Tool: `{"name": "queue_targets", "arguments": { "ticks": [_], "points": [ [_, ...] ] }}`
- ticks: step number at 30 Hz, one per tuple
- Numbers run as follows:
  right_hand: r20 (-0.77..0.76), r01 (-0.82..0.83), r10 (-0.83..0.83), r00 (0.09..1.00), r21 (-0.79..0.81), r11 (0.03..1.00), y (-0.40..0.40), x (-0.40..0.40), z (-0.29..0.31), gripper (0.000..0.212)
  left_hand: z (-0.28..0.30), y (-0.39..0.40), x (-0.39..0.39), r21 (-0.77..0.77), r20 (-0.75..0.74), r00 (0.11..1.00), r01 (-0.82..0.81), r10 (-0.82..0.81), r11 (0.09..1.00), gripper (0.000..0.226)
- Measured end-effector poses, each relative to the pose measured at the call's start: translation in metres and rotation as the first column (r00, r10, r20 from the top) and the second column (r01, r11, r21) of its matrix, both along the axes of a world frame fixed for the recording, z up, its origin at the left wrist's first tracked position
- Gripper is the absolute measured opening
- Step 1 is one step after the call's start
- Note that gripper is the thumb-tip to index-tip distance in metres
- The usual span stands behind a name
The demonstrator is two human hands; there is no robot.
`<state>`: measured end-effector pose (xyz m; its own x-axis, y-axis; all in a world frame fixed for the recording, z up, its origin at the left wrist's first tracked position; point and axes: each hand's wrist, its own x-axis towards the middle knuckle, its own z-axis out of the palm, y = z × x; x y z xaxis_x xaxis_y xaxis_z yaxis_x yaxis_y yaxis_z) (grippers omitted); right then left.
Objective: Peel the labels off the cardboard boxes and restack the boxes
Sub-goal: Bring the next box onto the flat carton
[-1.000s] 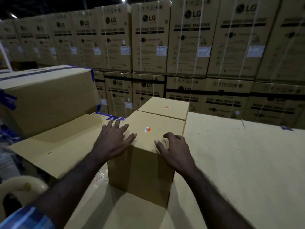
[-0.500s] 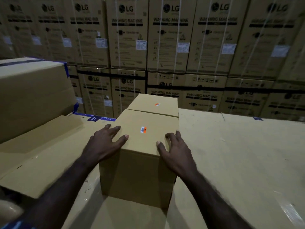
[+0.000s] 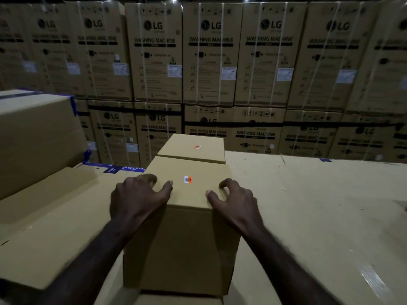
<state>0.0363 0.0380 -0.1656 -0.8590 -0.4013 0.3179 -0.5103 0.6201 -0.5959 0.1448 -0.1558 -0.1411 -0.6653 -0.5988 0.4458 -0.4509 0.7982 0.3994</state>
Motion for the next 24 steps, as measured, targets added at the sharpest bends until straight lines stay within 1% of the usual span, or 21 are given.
{"name": "queue_targets", "arguments": {
  "ticks": [3, 6, 12, 17, 24],
  "points": [
    [0.015, 0.015, -0.015, 1.0, -0.017, 1.0, 0.022, -0.003, 0.014, 0.058, 0.024, 0.02, -0.004, -0.063, 0.001, 1.0, -0.004, 0.004, 0.998, 0.06],
    [-0.019, 0.038, -0.039, 0.999, -0.032, 0.999, 0.05, -0.007, 0.031, 0.057, 0.044, 0.047, -0.011, -0.129, -0.02, 1.0, -0.009, 0.006, 0.992, 0.06],
    [-0.115, 0.094, -0.099, 0.988, -0.043, 0.995, 0.117, -0.024, 0.068, 0.057, 0.061, 0.108, -0.036, -0.103, -0.146, 0.985, 0.073, -0.087, 0.992, 0.059],
    [-0.151, 0.156, -0.158, 0.976, -0.029, 0.987, 0.205, -0.048, 0.083, 0.056, 0.065, 0.191, -0.066, -0.115, -0.177, 0.97, 0.148, -0.167, 0.982, 0.057],
    [-0.147, 0.203, -0.202, 0.968, -0.012, 0.979, 0.367, -0.093, 0.071, 0.056, 0.05, 0.347, -0.118, -0.076, -0.188, 0.955, 0.218, -0.229, 0.973, 0.056]
  ]
}}
